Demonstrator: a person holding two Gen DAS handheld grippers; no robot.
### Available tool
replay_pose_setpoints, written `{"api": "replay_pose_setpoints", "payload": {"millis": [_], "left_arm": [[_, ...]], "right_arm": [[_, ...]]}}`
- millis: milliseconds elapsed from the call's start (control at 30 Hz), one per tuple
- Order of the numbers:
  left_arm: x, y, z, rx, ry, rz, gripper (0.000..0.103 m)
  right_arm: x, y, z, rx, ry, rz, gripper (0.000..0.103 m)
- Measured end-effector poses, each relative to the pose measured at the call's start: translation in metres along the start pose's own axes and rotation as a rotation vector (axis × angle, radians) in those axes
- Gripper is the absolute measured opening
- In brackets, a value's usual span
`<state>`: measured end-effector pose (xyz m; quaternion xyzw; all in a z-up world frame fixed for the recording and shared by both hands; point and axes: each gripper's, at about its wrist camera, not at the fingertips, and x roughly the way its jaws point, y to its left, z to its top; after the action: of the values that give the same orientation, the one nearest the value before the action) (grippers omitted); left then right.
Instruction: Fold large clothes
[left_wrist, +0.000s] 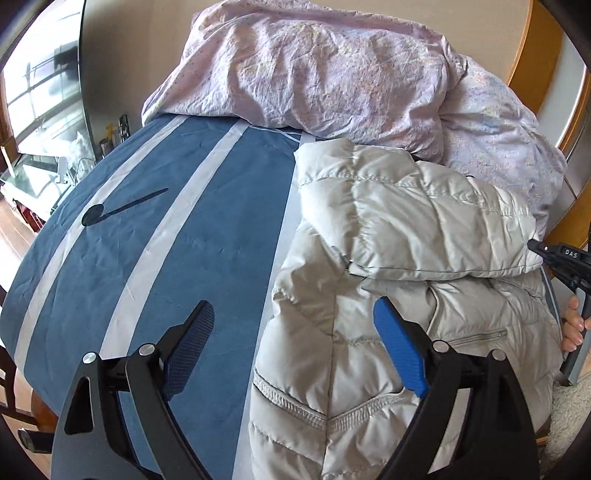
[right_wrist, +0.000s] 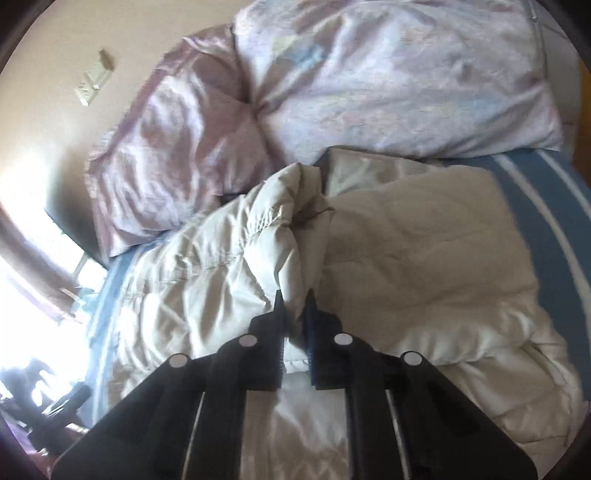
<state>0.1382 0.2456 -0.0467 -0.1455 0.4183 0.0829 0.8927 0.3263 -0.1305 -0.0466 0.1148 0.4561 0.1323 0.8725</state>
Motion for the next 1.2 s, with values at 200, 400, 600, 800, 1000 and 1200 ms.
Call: {"api": "replay_pose_setpoints", "payload": {"millis": [200,400,600,800,1000,1200], "left_arm": [[0.004,-0.001,-0.002,0.015,0.011,0.004,0.089],[0.004,0.002,-0.002,0.020,0.003,0.005,0.089],[0.008,-0.005,-0.002,0.029,0.012,-0.003,0.089],[0.010,-0.008,-0.004,0.040,0.016,-0.005,0.089],[0.016,-0.004,-0.004,0.024,0.029,-0.005,0.089],[0.024,-0.001,-0.008,0.016,0.050,-0.019,0.089]], "right_arm": [[0.023,0.004,-0.008,-0.042,0.073,-0.136,0.021],[-0.027,0.008,-0.004,-0.087,-0.137,-0.136,0.040],[-0.011,0.021,-0.008,-0.149,-0.019,-0.010,0.034],[0.021,0.014,-0.011,-0.104,0.085,-0.021,0.032],[0.048,0.002,-0.016,-0.059,0.182,-0.024,0.032],[0.066,-0.019,-0.012,0.050,0.214,0.064,0.032]]}}
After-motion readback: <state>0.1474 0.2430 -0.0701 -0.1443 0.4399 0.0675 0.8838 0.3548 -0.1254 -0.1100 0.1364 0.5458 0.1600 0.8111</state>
